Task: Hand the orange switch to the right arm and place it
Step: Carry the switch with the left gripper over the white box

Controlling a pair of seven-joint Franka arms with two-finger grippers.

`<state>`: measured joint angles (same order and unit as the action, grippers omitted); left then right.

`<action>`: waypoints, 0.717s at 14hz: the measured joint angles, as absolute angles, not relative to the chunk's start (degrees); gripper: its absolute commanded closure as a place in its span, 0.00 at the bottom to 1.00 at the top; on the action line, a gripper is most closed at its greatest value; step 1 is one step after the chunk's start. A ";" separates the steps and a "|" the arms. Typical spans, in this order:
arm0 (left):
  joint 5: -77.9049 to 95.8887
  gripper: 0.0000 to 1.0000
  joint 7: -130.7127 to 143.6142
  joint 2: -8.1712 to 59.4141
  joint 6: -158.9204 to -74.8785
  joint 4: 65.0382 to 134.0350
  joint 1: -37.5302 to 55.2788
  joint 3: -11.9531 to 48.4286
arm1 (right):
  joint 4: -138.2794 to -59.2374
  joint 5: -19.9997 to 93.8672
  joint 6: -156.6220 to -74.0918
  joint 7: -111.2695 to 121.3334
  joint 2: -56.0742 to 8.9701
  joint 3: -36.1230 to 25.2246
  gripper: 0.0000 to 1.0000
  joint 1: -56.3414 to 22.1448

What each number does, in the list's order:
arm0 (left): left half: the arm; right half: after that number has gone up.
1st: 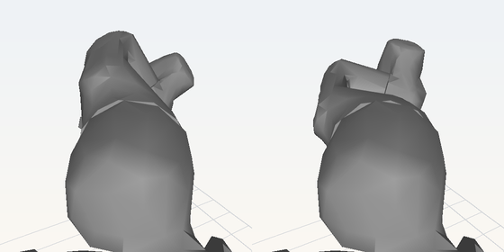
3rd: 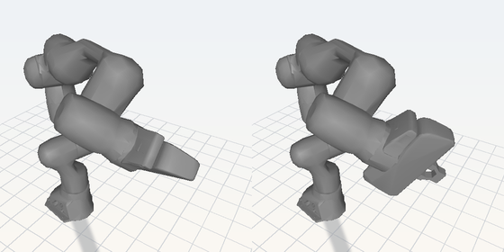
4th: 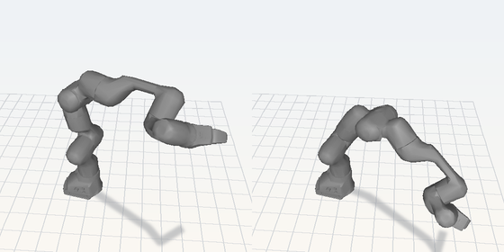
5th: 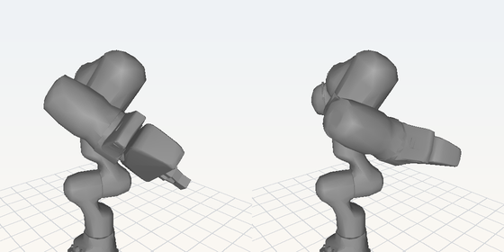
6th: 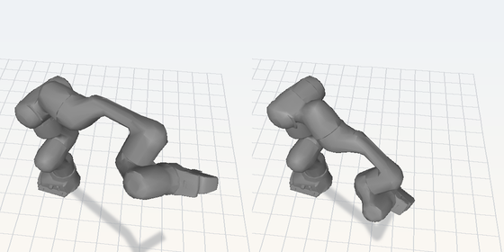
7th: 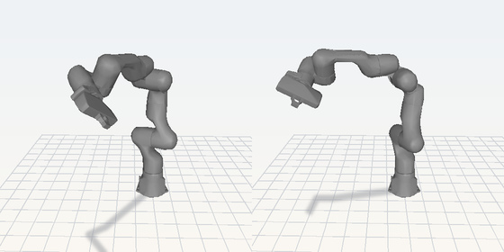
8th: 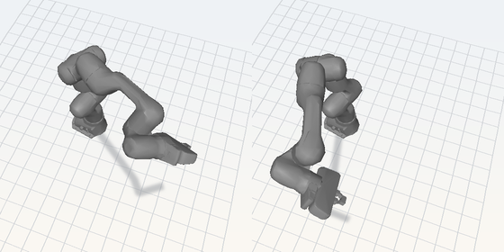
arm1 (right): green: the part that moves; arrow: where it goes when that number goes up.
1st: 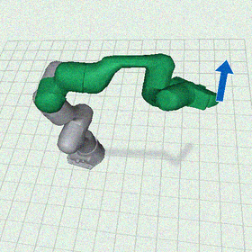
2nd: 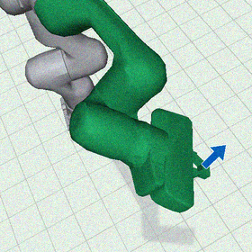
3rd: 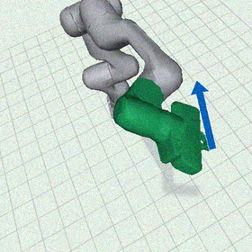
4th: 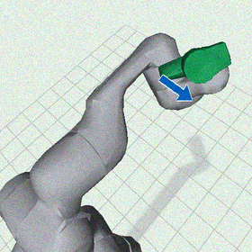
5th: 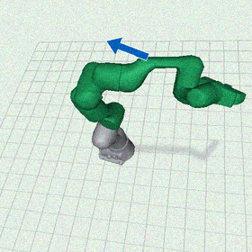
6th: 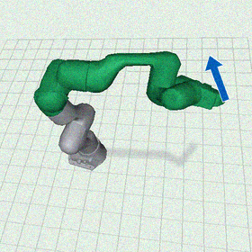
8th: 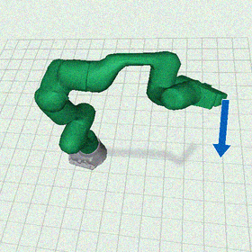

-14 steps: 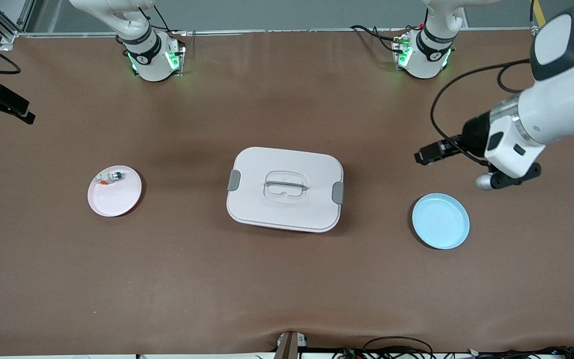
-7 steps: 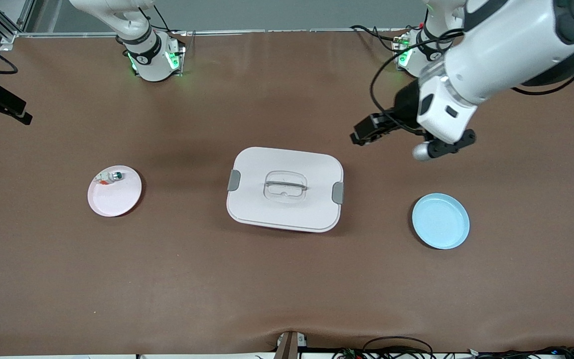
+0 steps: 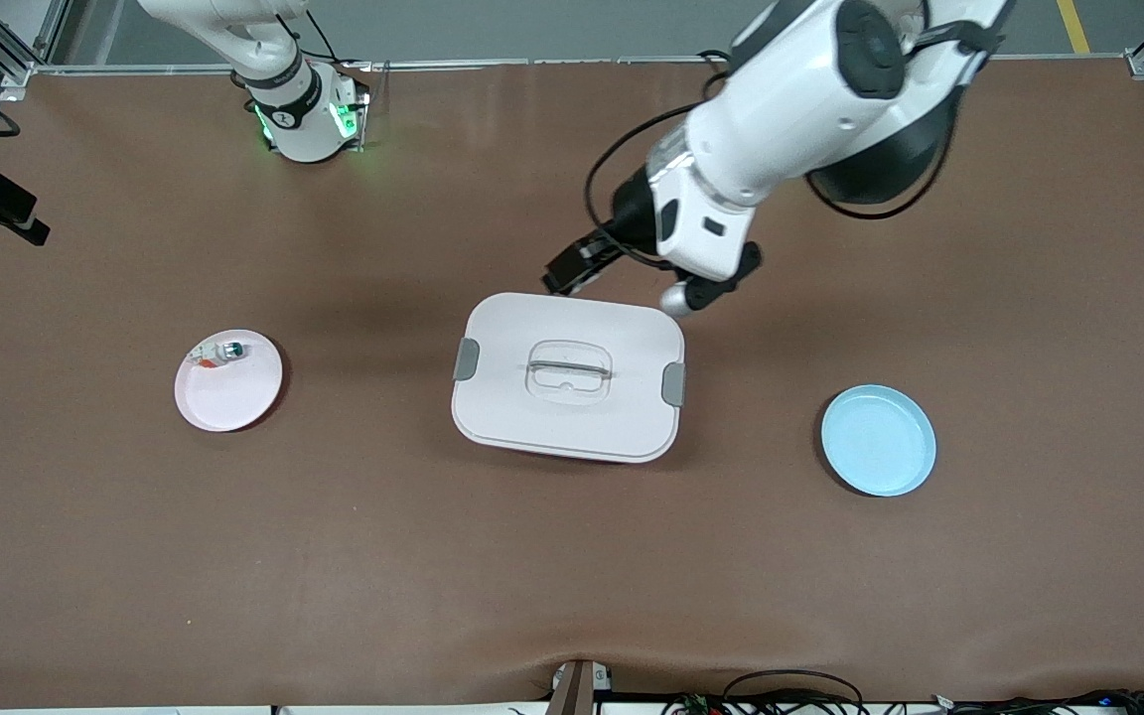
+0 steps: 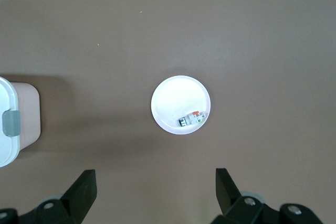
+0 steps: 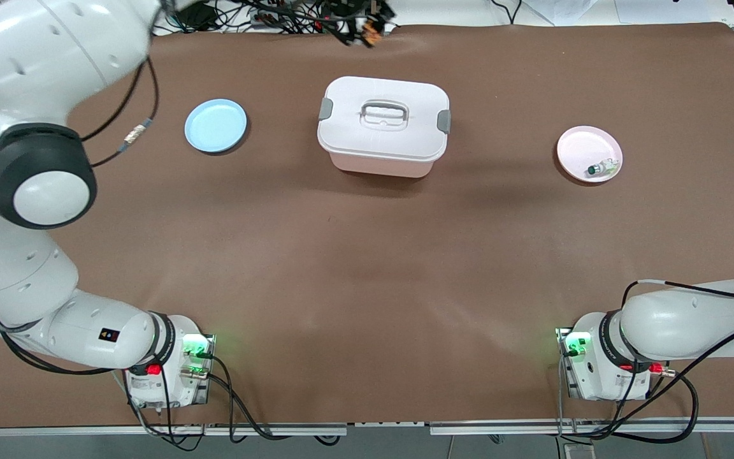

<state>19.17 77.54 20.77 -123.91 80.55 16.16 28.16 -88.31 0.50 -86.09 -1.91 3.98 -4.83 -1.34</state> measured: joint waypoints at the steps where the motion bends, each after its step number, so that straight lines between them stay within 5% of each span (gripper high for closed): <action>1: 19.10 0.83 83.51 22.02 -127.16 80.59 17.77 28.14 | -88.32 0.96 -85.99 -1.73 3.77 -4.72 0.00 -1.45; 10: 18.45 0.79 113.62 30.83 -143.38 80.45 24.11 28.04 | -95.93 17.13 -96.83 -1.31 3.12 -4.23 0.00 -6.00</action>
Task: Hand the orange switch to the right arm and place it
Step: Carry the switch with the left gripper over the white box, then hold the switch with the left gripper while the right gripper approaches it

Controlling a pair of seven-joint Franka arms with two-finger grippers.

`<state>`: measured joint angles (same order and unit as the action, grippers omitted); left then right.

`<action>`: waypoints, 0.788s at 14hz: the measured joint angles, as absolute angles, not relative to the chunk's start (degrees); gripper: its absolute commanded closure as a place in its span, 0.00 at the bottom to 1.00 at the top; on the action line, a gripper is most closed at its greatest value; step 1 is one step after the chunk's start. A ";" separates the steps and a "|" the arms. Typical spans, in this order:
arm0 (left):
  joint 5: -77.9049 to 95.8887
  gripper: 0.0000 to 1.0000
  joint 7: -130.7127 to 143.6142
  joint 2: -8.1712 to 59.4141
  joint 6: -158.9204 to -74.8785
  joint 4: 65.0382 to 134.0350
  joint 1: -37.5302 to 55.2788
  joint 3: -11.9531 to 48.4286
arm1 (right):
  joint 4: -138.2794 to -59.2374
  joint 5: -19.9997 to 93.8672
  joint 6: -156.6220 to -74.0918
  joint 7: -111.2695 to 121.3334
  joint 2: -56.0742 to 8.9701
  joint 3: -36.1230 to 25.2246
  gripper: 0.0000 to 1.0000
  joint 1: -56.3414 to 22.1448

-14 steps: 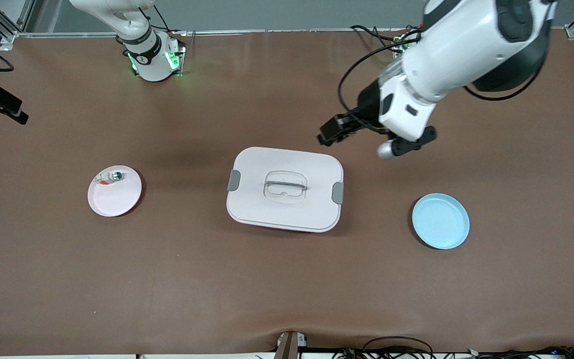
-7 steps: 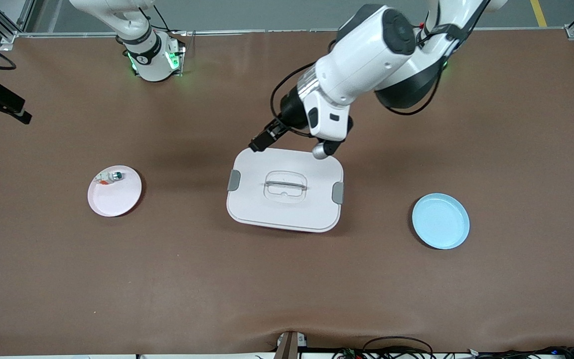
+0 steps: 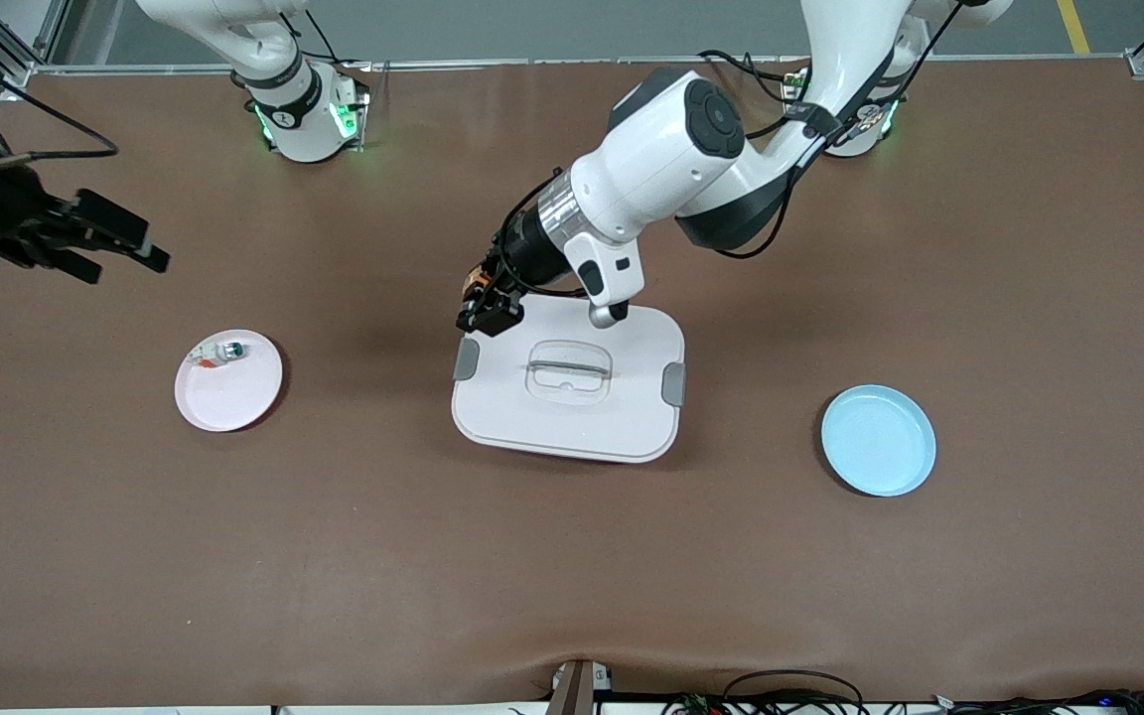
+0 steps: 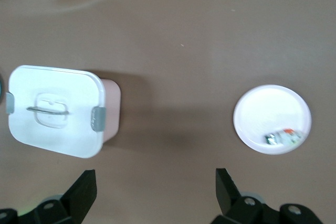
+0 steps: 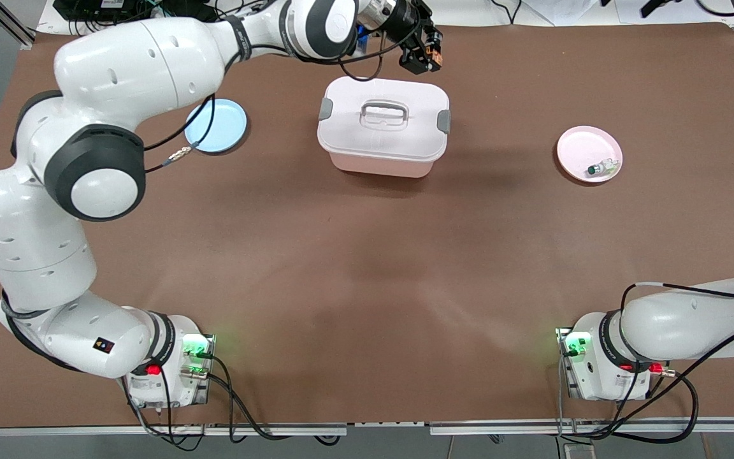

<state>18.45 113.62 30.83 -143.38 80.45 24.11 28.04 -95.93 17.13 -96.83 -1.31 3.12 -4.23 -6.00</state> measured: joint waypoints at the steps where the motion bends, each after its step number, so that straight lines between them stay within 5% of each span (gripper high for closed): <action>1: 18.45 0.79 114.82 31.46 -144.34 80.44 24.46 28.04 | -97.71 18.74 -98.89 -1.34 3.40 -4.19 0.00 -6.87; 11: 18.45 0.79 117.38 32.94 -146.93 80.00 25.36 27.85 | -110.96 33.29 -113.63 -0.71 5.97 -4.09 0.00 -14.91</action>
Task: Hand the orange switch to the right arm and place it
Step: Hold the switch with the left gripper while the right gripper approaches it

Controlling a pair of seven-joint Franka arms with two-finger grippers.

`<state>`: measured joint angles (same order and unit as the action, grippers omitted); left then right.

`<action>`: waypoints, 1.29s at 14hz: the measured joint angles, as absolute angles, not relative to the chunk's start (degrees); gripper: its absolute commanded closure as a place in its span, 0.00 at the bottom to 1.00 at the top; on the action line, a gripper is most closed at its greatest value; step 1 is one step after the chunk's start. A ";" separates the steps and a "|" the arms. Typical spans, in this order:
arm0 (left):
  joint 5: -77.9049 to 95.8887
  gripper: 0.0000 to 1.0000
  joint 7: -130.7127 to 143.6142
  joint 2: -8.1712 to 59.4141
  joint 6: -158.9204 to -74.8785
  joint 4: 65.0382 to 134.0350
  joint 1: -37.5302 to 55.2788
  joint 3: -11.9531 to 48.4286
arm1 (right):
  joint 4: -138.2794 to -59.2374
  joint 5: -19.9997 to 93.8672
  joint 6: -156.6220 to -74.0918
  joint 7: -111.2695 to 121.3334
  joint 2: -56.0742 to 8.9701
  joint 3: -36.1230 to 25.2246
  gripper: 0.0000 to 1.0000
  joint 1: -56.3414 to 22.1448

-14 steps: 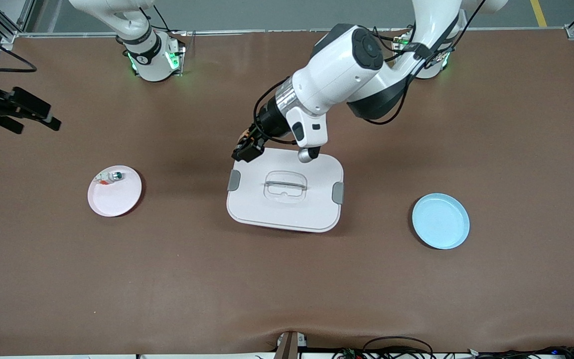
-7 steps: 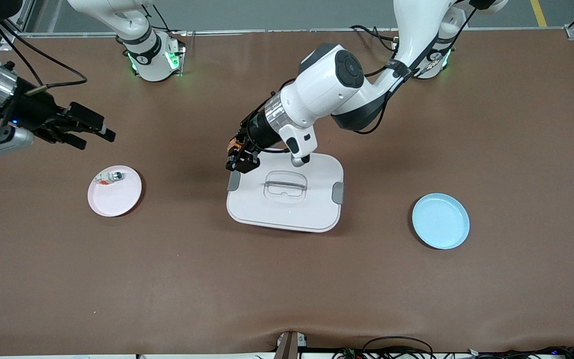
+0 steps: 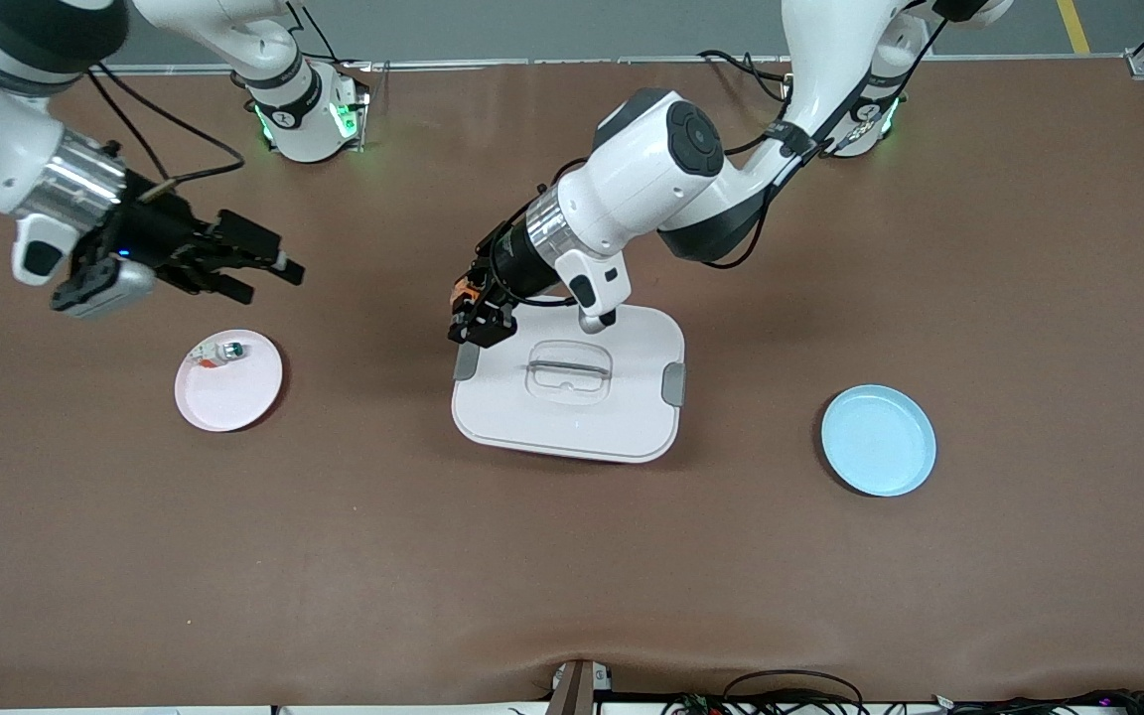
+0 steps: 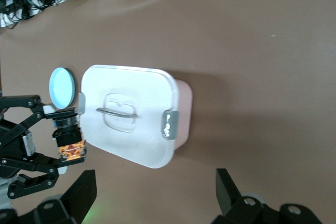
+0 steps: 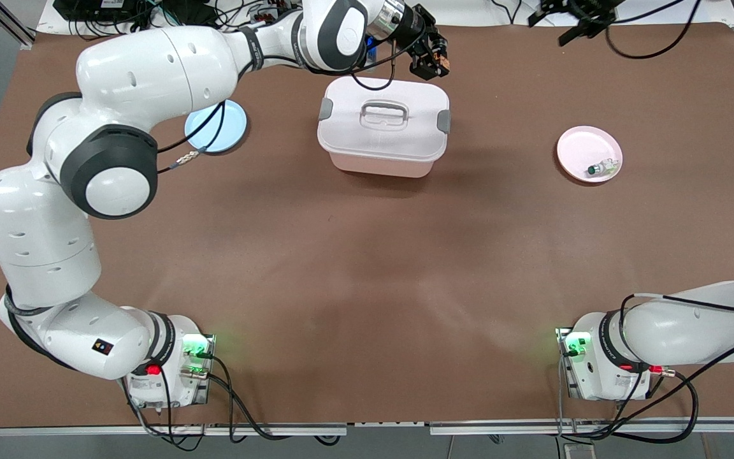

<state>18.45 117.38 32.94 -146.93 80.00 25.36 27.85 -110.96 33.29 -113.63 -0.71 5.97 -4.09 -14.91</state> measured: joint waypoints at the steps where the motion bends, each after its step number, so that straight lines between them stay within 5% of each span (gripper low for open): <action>1: 18.45 0.79 117.38 32.94 -147.23 80.00 25.49 27.85 | -112.05 35.07 -115.68 -0.75 6.14 -4.05 0.00 -16.40; 18: 18.45 0.79 117.38 32.94 -147.89 79.61 25.77 27.67 | -117.04 46.82 -130.61 -0.60 2.73 -4.10 0.00 -27.54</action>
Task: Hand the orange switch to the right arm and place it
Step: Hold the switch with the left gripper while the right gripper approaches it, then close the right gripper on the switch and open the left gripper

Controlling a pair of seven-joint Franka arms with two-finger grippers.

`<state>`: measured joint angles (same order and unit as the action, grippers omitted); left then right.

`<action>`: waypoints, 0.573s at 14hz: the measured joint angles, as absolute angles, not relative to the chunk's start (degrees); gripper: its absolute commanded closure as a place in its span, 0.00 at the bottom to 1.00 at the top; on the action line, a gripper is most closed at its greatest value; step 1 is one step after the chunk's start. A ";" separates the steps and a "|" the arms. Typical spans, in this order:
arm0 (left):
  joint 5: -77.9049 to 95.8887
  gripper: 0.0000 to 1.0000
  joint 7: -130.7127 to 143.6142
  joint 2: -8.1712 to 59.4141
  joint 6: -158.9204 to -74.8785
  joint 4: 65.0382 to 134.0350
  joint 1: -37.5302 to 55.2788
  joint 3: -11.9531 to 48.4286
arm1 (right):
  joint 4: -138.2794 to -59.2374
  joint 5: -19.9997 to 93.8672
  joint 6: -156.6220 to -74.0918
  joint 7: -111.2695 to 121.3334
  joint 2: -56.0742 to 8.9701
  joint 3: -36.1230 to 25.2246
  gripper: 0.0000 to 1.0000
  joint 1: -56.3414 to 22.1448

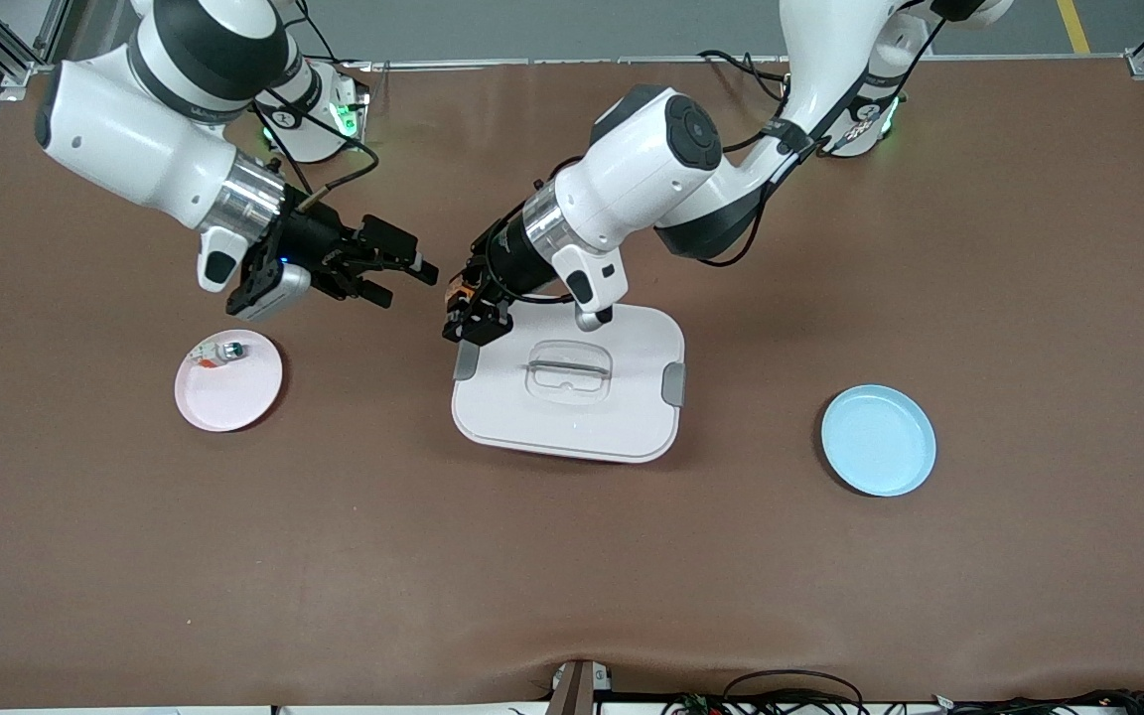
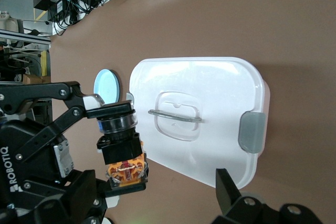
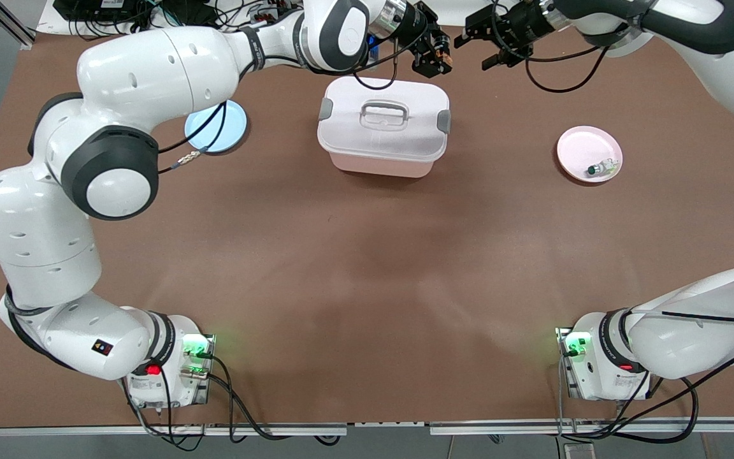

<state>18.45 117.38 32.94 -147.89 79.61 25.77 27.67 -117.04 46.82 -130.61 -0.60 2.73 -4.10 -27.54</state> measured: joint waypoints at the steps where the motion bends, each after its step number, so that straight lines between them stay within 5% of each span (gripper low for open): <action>1: 18.45 0.79 117.38 32.94 -147.90 79.59 25.75 27.65 | -117.07 47.55 -131.85 -0.60 2.11 -4.11 0.00 -28.47; 8: 18.45 0.79 117.40 32.94 -147.97 79.52 25.72 27.59 | -117.06 49.19 -135.53 -0.60 -1.10 -4.16 0.00 -31.62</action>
